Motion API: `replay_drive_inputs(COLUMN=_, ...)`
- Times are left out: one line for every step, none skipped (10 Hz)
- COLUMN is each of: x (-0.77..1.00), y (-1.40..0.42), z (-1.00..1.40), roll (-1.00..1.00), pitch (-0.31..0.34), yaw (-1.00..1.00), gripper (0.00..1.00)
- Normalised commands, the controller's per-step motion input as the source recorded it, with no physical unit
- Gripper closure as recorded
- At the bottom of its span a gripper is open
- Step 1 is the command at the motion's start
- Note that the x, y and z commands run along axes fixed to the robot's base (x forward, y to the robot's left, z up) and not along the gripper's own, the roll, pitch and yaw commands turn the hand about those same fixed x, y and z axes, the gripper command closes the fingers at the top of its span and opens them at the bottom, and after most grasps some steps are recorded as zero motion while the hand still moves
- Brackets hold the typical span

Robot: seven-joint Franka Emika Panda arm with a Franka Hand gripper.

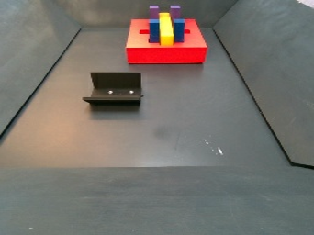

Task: Pick up the green object. Move up. Place the green object on the fixture. Regrasp the green object. Move to above the board. Insert the green object.
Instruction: Move to above the board, then insert the green object.

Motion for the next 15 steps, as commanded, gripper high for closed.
replay_drive_inputs(x=-0.07, y=0.02, z=0.00, roll=-0.48, pitch=-0.057, yaw=-0.02, gripper=1.00)
replay_drive_inputs(x=-0.05, y=0.01, z=0.00, roll=-0.24, pitch=-0.044, yaw=-0.01, gripper=1.00)
replay_drive_inputs(x=0.00, y=0.00, z=0.00, roll=-0.02, pitch=0.000, yaw=0.00, gripper=1.00)
replay_drive_inputs(x=0.00, y=0.00, z=-0.01, roll=0.00, pitch=-0.007, yaw=-0.01, gripper=1.00)
replay_drive_inputs(x=0.02, y=0.00, z=-0.22, roll=0.00, pitch=-0.130, yaw=0.00, gripper=1.00)
replay_drive_inputs(x=0.30, y=0.00, z=-0.33, roll=0.00, pitch=-0.219, yaw=0.00, gripper=1.00)
replay_drive_inputs(x=0.46, y=0.00, z=-0.33, roll=0.00, pitch=-0.250, yaw=0.00, gripper=1.00)
replay_drive_inputs(x=0.49, y=0.00, z=-0.37, roll=-0.02, pitch=-0.286, yaw=0.00, gripper=1.00)
replay_drive_inputs(x=0.52, y=0.00, z=-0.46, roll=-0.05, pitch=-0.280, yaw=0.04, gripper=1.00)
replay_drive_inputs(x=0.34, y=0.01, z=-0.39, roll=-0.09, pitch=-0.166, yaw=0.26, gripper=1.00)
replay_drive_inputs(x=0.27, y=0.00, z=-0.44, roll=-0.10, pitch=-0.074, yaw=0.22, gripper=1.00)
replay_drive_inputs(x=0.25, y=0.00, z=-0.31, roll=-0.20, pitch=-0.106, yaw=0.26, gripper=1.00)
replay_drive_inputs(x=0.13, y=-0.02, z=-0.26, roll=-0.27, pitch=-0.130, yaw=0.15, gripper=1.00)
replay_drive_inputs(x=0.10, y=-0.05, z=-0.31, roll=-0.24, pitch=-0.141, yaw=0.14, gripper=1.00)
replay_drive_inputs(x=0.00, y=-0.13, z=-0.23, roll=-0.28, pitch=-0.117, yaw=0.05, gripper=1.00)
